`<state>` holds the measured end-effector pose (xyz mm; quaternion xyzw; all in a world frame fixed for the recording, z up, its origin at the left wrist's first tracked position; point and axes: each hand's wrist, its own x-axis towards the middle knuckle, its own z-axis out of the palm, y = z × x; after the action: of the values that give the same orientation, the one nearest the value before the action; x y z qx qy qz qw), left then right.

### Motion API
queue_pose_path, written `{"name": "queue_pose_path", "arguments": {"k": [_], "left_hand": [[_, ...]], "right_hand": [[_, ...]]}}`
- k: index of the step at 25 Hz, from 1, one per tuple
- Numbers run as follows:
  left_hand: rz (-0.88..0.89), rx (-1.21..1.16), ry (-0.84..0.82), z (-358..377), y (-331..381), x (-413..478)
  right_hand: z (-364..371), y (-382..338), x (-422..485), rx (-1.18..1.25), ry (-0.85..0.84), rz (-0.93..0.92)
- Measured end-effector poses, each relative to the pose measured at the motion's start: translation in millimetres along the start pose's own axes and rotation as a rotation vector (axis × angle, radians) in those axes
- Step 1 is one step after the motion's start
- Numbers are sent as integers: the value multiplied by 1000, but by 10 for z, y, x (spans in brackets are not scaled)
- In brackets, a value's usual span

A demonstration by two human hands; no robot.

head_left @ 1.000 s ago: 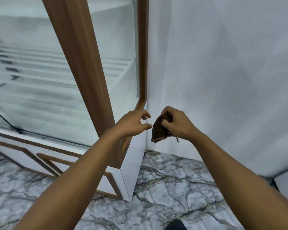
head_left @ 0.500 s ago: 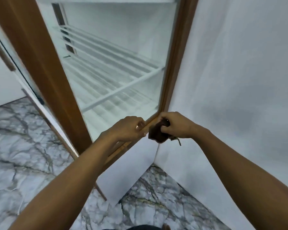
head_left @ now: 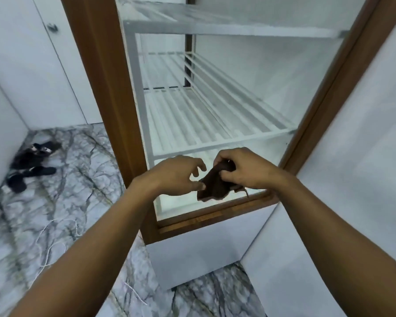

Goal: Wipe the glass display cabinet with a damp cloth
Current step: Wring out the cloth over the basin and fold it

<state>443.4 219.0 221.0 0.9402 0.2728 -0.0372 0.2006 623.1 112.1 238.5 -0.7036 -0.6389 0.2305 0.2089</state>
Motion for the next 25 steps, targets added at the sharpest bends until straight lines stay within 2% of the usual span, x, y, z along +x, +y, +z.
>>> {"name": "queue_pose_path", "arguments": {"k": [2,7,13,19,25], "left_hand": [[-23,-30,67,-77,85,-1],[-147,-107,228,-142,323,9],[-240,-164,232,51,502,-56],[-278,-286,238,157,560,-213],[-246,-241,162,65,444,-393]], "right_hand": [[-117,-74,92,67,-26,-82],[-458,-41,310,48,-45,-305],[-654,290,369,11,-217,-429],[-541,372,320,17,-343,-451],[-433,279,227,85,-345,-343]]}}
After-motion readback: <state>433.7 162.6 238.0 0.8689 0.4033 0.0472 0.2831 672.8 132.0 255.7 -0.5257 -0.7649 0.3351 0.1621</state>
